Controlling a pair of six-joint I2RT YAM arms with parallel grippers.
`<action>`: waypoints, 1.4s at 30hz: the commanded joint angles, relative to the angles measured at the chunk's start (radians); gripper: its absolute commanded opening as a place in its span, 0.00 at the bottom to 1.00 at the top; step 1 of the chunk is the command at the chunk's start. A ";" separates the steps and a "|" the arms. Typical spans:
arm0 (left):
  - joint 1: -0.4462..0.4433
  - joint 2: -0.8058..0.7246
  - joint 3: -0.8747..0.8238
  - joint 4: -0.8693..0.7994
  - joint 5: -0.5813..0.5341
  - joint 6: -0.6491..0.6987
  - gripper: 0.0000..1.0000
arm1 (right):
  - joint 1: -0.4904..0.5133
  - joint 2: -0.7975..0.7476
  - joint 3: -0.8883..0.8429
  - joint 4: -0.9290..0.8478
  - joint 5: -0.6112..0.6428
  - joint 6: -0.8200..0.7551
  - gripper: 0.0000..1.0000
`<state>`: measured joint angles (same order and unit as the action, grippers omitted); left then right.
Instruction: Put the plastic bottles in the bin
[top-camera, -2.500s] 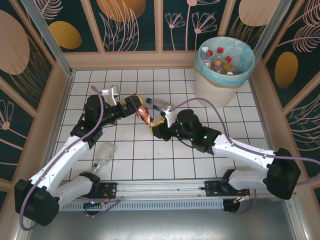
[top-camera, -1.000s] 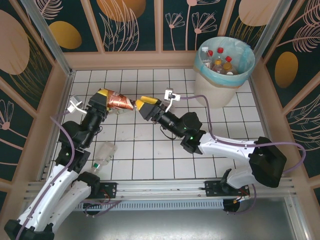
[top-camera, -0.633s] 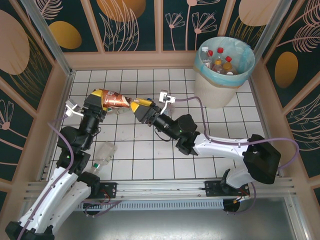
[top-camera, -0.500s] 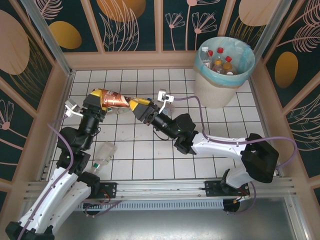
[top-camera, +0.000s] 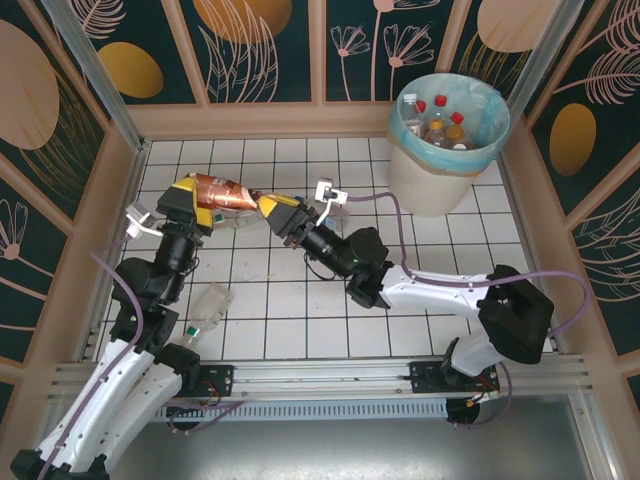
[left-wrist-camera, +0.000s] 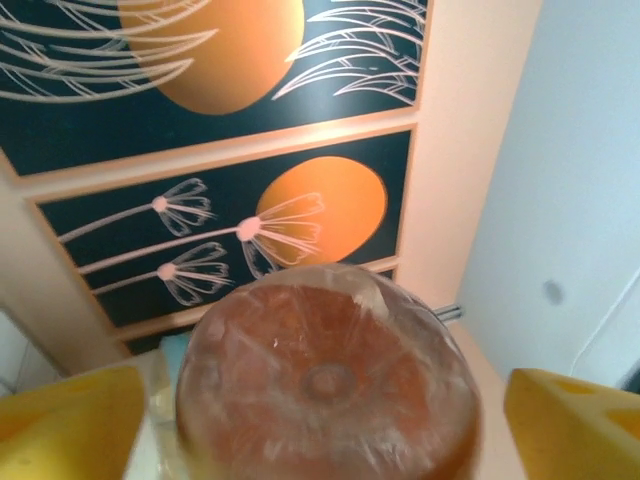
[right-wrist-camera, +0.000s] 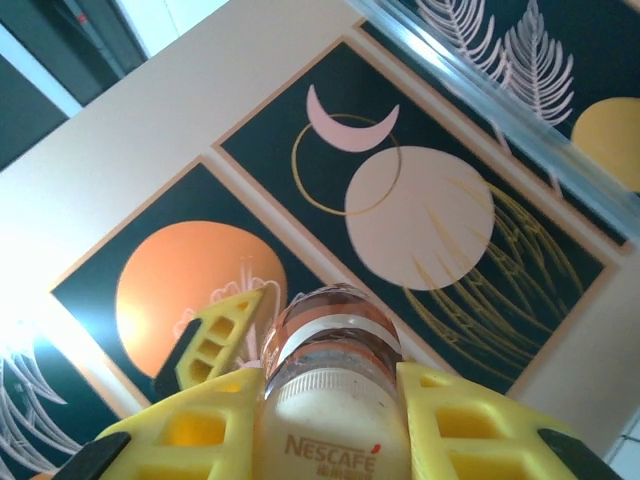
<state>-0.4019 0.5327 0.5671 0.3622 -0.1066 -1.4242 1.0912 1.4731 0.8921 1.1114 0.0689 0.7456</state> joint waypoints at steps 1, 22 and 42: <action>0.003 -0.037 0.099 -0.155 -0.061 0.139 0.99 | 0.000 -0.141 0.054 -0.159 0.122 -0.138 0.02; -0.136 0.382 0.456 -0.611 0.182 0.800 0.71 | -0.634 0.023 1.145 -1.941 0.374 -0.614 0.00; -0.220 0.505 0.434 -0.539 0.124 0.835 0.77 | -0.953 0.292 1.174 -1.986 0.396 -0.733 0.41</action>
<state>-0.6167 1.0260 0.9985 -0.2096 0.0380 -0.6163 0.1581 1.7279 2.1082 -0.8505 0.4706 0.0383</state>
